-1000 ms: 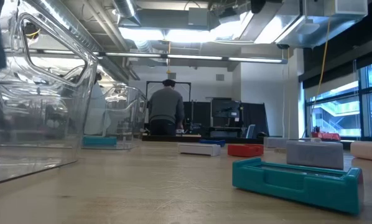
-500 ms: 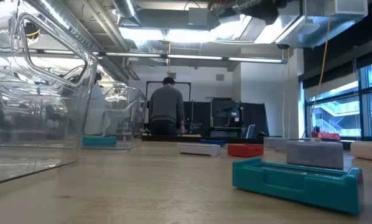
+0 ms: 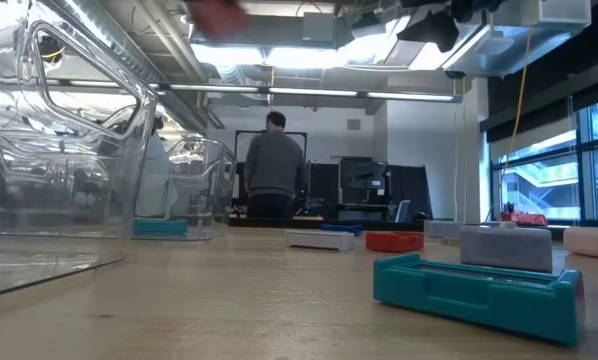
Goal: Pick & Place Office items
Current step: Put the red charger adapter into the bottom transparent bin
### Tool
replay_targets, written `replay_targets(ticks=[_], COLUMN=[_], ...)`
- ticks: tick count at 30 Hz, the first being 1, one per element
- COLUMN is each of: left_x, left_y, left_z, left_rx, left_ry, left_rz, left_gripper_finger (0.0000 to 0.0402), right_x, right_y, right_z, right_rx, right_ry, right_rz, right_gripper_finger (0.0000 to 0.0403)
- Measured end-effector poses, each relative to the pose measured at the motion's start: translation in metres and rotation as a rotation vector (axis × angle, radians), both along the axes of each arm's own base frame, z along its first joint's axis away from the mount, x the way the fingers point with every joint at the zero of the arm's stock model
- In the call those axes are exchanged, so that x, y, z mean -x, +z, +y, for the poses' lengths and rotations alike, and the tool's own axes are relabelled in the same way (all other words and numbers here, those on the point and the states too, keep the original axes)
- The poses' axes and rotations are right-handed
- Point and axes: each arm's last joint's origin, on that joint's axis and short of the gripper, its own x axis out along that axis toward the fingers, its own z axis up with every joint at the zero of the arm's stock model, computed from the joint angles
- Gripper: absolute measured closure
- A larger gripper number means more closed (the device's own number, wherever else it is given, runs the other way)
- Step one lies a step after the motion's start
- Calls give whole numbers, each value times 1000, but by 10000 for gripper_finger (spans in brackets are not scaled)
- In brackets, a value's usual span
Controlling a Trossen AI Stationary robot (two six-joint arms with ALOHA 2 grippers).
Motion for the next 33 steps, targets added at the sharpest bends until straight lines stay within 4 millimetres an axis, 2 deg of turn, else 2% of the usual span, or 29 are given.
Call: replay_targets(ticks=[3,8,15,18,26,33], left_x=[9,10,12,13,24,42], left_y=[-3,-20,-75,-95,-122,-159], left_z=[-18,-43,-73,-86,-95,-102], left_rx=[88,245,362,381,346,342], left_ry=[1,-38,-165,-261,-433,-415], left_rz=[88,166,361,377,226,294], left_gripper_finger=[277,278,277,277,277,277], right_x=[-2,-7,-18,-23,-39,-49], right_y=[-1,-5,-13,-18,-34,-56], right_z=[-1,-3,-8,-11,-18,-22], right_rx=[-28,-71,-146,-190,-320,-390], right_ry=[-9,-22,-60,-78,-131,-171], right_rz=[4,17,43,59,121,255], right_gripper_finger=[53,53,53,53,53,53])
